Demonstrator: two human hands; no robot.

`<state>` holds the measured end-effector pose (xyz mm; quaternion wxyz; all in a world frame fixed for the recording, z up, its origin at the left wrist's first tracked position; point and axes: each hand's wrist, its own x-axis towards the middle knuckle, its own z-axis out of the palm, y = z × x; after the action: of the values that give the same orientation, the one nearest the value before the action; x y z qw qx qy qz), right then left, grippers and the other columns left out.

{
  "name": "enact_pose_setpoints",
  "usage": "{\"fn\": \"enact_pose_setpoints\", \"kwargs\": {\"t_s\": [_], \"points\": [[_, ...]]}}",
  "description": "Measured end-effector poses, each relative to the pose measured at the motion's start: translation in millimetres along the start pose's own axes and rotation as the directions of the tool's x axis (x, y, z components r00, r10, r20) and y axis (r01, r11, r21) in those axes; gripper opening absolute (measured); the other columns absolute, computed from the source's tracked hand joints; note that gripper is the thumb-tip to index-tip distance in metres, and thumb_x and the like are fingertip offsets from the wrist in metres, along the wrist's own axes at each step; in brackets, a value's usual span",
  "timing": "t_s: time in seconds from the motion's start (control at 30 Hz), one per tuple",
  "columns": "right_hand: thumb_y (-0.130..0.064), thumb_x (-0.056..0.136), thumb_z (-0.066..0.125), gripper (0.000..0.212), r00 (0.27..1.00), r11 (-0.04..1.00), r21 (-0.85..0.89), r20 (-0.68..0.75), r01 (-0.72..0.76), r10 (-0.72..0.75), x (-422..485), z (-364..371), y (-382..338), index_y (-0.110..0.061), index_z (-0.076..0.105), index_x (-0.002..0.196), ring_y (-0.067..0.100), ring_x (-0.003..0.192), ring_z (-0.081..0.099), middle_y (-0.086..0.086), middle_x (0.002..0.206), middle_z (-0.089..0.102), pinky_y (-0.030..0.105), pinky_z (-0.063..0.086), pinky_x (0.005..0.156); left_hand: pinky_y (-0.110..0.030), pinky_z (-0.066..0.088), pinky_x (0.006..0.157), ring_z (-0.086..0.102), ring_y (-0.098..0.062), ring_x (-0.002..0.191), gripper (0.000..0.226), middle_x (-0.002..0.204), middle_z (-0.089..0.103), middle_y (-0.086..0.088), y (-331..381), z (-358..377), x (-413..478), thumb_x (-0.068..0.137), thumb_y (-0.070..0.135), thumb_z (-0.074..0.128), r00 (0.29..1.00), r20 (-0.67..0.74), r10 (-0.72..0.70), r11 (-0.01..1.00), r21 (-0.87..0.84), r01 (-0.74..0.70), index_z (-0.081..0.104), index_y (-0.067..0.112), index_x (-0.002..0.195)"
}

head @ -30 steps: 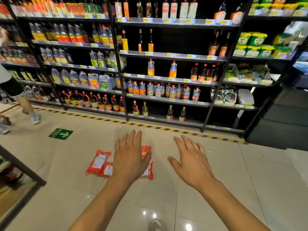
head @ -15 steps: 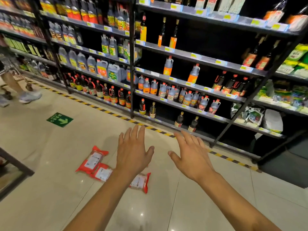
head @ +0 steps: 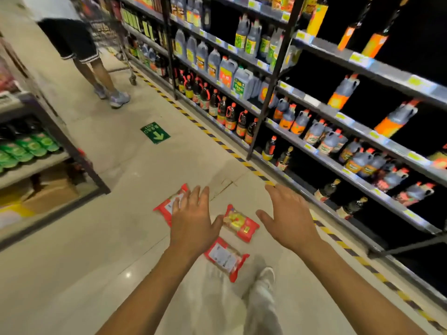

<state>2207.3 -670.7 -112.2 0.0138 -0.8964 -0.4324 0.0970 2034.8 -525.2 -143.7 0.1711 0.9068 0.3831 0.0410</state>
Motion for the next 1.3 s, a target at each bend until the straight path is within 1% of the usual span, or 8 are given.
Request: {"fn": "enact_pose_setpoints", "kwargs": {"t_s": [0.17,0.3,0.47,0.7,1.03,1.13,1.23,1.3], "points": [[-0.057,0.100,0.047,0.072,0.985,0.993,-0.016,0.129,0.116,-0.113,90,46,33,-0.020,0.028,0.159,0.029,0.148,0.034,0.009,0.161,0.037,0.047,0.029,0.118,-0.056,0.042,0.111,0.055,-0.040,0.131,0.087,0.146,0.057,-0.017,-7,55,36,0.084,0.063,0.039,0.982,0.045,-0.186,0.983,0.008,0.186,0.050,0.008,0.150],[-0.055,0.100,0.050,0.074,0.934,0.982,0.002,0.309,0.189,-0.180,189,117,75,-0.018,0.027,0.159,0.025,0.149,0.034,0.008,0.162,0.036,0.041,0.029,0.118,-0.050,0.023,0.124,0.031,-0.034,0.152,0.083,0.168,0.030,-0.010,-5,137,81,0.098,0.062,0.045,0.880,0.199,-0.432,0.898,-0.001,0.441,0.022,0.017,0.164],[-0.051,0.100,0.052,0.073,0.894,0.979,-0.004,0.408,0.205,-0.186,261,197,103,-0.014,0.028,0.159,0.029,0.143,0.040,0.011,0.158,0.041,0.042,0.032,0.114,-0.058,0.050,0.102,0.061,-0.046,0.124,0.083,0.141,0.060,-0.024,-8,228,111,0.085,0.060,0.050,0.799,0.238,-0.552,0.818,-0.032,0.574,0.054,0.003,0.145],[-0.053,0.097,0.056,0.077,0.809,0.989,0.009,0.574,0.149,-0.127,340,429,147,-0.018,0.026,0.158,0.032,0.140,0.041,0.010,0.153,0.044,0.042,0.033,0.112,-0.046,0.029,0.123,0.030,-0.031,0.151,0.091,0.167,0.025,-0.007,-39,464,140,0.096,0.066,0.052,0.589,0.436,-0.681,0.662,0.021,0.750,0.013,0.017,0.162],[-0.057,0.091,0.061,0.084,0.807,0.981,-0.041,0.576,0.190,-0.132,425,721,209,-0.020,0.025,0.157,0.036,0.138,0.041,0.012,0.154,0.040,0.047,0.037,0.109,-0.048,0.043,0.110,0.046,-0.032,0.139,0.101,0.155,0.041,-0.006,-120,772,136,0.083,0.076,0.061,0.439,0.409,-0.800,0.455,-0.062,0.888,0.025,0.017,0.156],[-0.059,0.087,0.066,0.094,0.832,0.990,0.007,0.541,0.144,-0.125,450,772,218,-0.021,0.019,0.159,0.038,0.140,0.038,0.015,0.155,0.036,0.050,0.038,0.111,-0.049,0.048,0.105,0.051,-0.035,0.132,0.108,0.145,0.047,-0.007,-141,834,129,0.073,0.065,0.080,0.350,0.475,-0.807,0.288,-0.201,0.936,0.027,0.016,0.152],[-0.065,0.071,0.080,0.123,0.850,0.993,0.116,0.523,0.004,-0.065,472,796,226,-0.026,0.007,0.162,0.039,0.143,0.037,0.016,0.157,0.033,0.053,0.038,0.112,-0.050,0.061,0.087,0.072,-0.029,0.101,0.092,0.117,0.069,-0.009,-164,872,125,0.052,0.042,0.102,0.259,0.633,-0.729,-0.076,-0.452,0.889,0.050,0.013,0.122],[-0.064,0.061,0.089,0.137,0.837,0.975,0.196,0.547,-0.105,-0.020,481,799,225,-0.022,0.006,0.162,0.040,0.143,0.036,0.019,0.156,0.035,0.052,0.038,0.113,-0.047,0.064,0.078,0.078,-0.024,0.086,0.080,0.105,0.078,-0.009,-173,882,125,0.050,0.027,0.105,0.281,0.666,-0.691,-0.170,-0.527,0.832,0.063,0.007,0.114]]}}
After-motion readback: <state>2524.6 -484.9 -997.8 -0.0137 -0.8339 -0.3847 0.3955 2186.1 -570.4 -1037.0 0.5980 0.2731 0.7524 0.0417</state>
